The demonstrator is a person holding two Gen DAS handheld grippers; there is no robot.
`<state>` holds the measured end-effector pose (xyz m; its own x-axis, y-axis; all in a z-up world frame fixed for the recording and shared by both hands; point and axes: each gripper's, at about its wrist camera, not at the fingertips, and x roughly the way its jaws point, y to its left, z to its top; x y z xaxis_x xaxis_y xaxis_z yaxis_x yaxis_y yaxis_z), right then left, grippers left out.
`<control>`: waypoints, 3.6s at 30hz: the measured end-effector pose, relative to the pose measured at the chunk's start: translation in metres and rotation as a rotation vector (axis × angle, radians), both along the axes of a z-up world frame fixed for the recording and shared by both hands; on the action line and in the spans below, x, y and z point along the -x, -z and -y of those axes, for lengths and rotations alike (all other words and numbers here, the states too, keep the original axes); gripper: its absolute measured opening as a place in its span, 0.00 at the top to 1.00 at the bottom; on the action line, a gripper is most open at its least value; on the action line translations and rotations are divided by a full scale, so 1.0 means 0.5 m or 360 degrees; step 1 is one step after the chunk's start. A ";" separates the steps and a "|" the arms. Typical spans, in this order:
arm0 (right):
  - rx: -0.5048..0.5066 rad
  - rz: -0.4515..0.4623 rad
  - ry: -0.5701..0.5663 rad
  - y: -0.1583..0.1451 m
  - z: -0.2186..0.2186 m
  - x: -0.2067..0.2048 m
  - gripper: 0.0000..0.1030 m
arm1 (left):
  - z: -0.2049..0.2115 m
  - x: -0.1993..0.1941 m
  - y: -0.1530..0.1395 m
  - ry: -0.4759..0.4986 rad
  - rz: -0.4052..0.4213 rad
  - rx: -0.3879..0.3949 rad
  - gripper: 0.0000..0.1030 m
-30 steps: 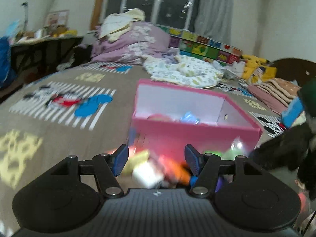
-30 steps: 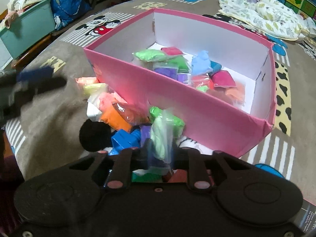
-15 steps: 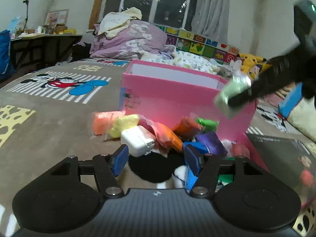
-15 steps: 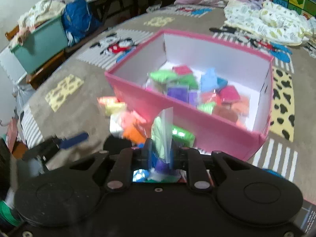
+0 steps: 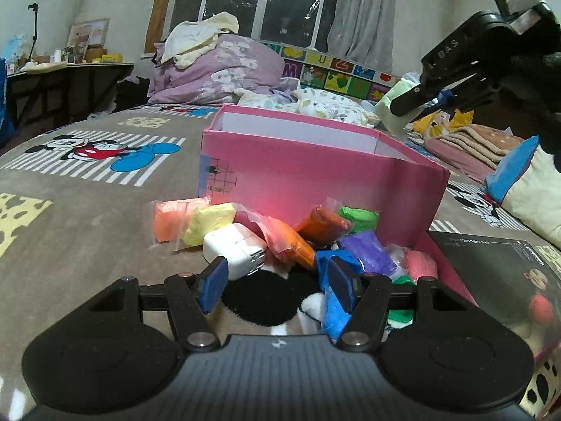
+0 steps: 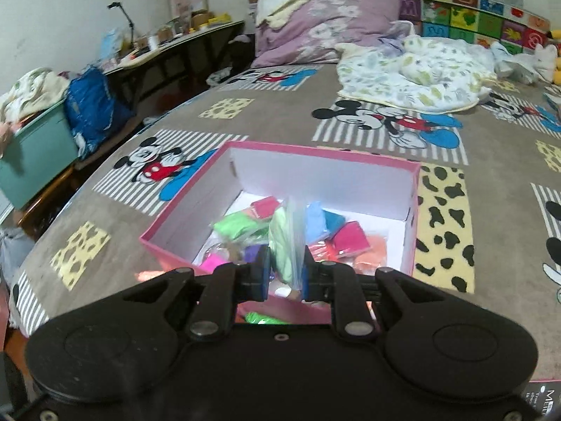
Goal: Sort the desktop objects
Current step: 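Withdraw the left tool to the pile while the right tool drops the green packet into the box, then grasp the blue clay packet with the left tool while the right tool reaches for a red packet, then grasp the red clay packet with the right tool while the left tool lifts the blue packet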
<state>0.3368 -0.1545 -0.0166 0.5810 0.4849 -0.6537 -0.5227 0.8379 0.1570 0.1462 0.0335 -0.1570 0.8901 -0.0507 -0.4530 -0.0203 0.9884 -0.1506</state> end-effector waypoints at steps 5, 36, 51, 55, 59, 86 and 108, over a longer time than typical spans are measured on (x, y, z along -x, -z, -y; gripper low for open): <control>0.0028 0.0019 0.0038 0.002 -0.015 -0.023 0.85 | -0.006 -0.004 -0.001 -0.0001 0.0004 0.0013 0.40; 0.0318 -0.0259 0.0293 0.129 -0.037 -0.128 0.73 | -0.006 -0.007 0.001 0.0045 0.0026 -0.0011 0.40; 0.0145 0.0109 0.0177 0.031 0.028 -0.049 0.47 | 0.034 -0.011 0.007 0.0228 0.0020 -0.0022 0.40; 0.0068 0.0216 0.0015 0.004 0.045 -0.012 0.47 | 0.053 -0.014 0.015 0.0292 -0.0007 -0.0062 0.40; 0.0009 0.0265 -0.0263 -0.009 0.048 0.028 0.46 | 0.073 -0.017 0.023 0.0347 -0.0024 -0.0145 0.40; 0.1143 0.0200 -0.1067 0.226 -0.040 0.130 0.37 | 0.085 -0.041 0.048 0.0407 -0.0197 -0.0374 0.62; 0.1030 0.0064 -0.1030 0.199 -0.014 0.123 0.62 | 0.077 -0.045 0.046 0.0451 -0.0197 -0.0280 0.64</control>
